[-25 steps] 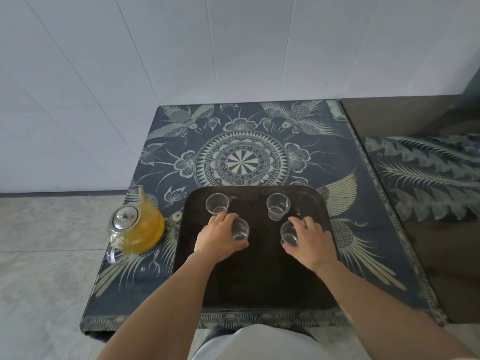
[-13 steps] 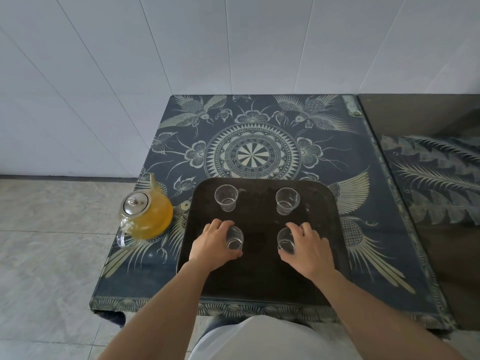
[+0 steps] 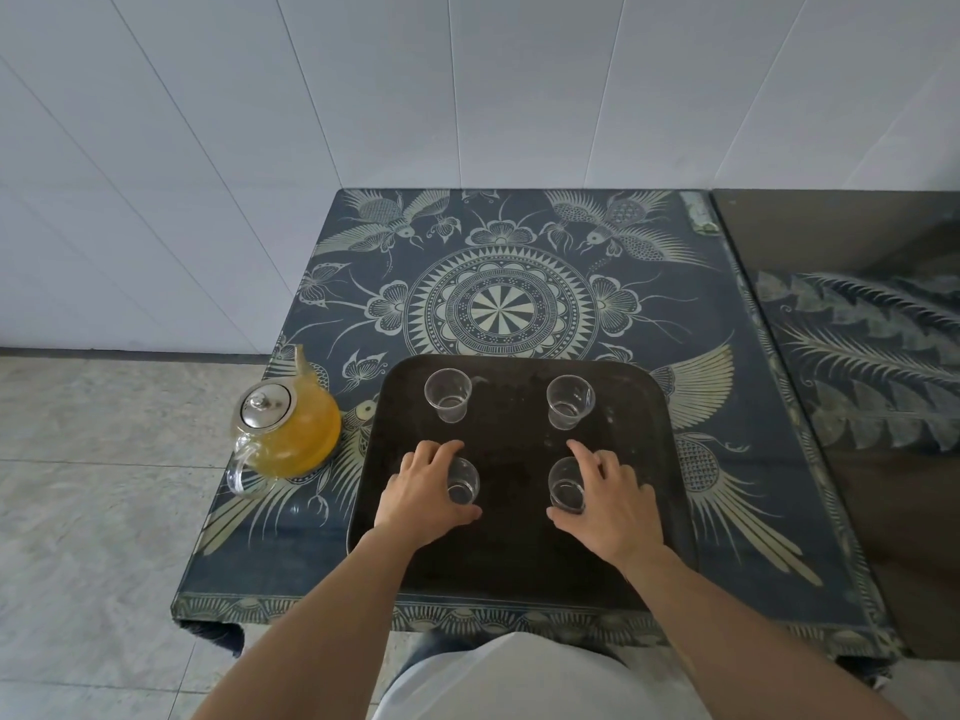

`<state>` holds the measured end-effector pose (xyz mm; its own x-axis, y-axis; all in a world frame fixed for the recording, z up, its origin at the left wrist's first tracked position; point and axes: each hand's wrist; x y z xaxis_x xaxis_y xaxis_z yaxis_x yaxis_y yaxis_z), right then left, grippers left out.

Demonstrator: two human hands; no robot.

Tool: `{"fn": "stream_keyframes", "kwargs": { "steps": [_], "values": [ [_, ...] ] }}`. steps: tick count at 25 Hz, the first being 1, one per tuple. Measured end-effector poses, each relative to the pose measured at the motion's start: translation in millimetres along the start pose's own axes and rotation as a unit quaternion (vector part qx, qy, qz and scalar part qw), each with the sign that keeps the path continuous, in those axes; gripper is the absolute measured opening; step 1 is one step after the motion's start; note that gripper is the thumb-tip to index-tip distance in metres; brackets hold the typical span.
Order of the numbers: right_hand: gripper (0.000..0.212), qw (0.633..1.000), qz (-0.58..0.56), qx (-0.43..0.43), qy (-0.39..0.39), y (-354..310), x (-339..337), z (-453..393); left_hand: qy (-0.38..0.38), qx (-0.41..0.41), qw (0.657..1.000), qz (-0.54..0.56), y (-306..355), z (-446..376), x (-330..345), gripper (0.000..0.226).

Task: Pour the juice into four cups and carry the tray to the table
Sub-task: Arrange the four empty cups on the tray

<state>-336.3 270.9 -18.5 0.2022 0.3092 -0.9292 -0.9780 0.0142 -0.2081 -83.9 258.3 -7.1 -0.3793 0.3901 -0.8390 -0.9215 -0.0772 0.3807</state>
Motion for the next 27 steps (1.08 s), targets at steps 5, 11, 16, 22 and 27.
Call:
{"fn": "stream_keyframes", "kwargs": {
  "steps": [5, 11, 16, 22, 27],
  "values": [
    [0.091, 0.997, 0.0, -0.056, 0.062, 1.2, 0.3, 3.2, 0.024, -0.008, 1.0, 0.014, 0.9, 3.9, -1.9, 0.097],
    [0.08, 0.984, -0.003, -0.144, 0.1, -15.9, -24.3, -13.2, 0.078, -0.053, 0.995, 0.045, -6.7, 11.4, -16.0, 0.092],
    [0.078, 0.971, 0.001, -0.224, 0.086, -51.8, -53.5, -49.5, 0.155, -0.133, 0.976, 0.077, -30.6, 23.9, -37.4, 0.091],
    [0.073, 0.959, 0.004, -0.277, 0.06, -98.2, -64.4, -76.1, 0.228, -0.187, 0.952, 0.081, -71.0, 45.4, -53.5, 0.084],
    [0.07, 0.949, 0.008, -0.311, 0.037, -143.8, -59.6, -90.0, 0.297, -0.223, 0.918, 0.138, -109.0, 55.8, -61.1, 0.069]
  ]
}}
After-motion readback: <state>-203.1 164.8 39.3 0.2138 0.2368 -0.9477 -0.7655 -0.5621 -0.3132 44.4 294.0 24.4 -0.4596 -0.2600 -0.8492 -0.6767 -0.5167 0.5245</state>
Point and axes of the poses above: each hand's wrist, its own z-axis away from the middle knuckle, its own x-axis out of the palm, y = z × x, and after that the axes turned 3 degrees about -y, right-handed
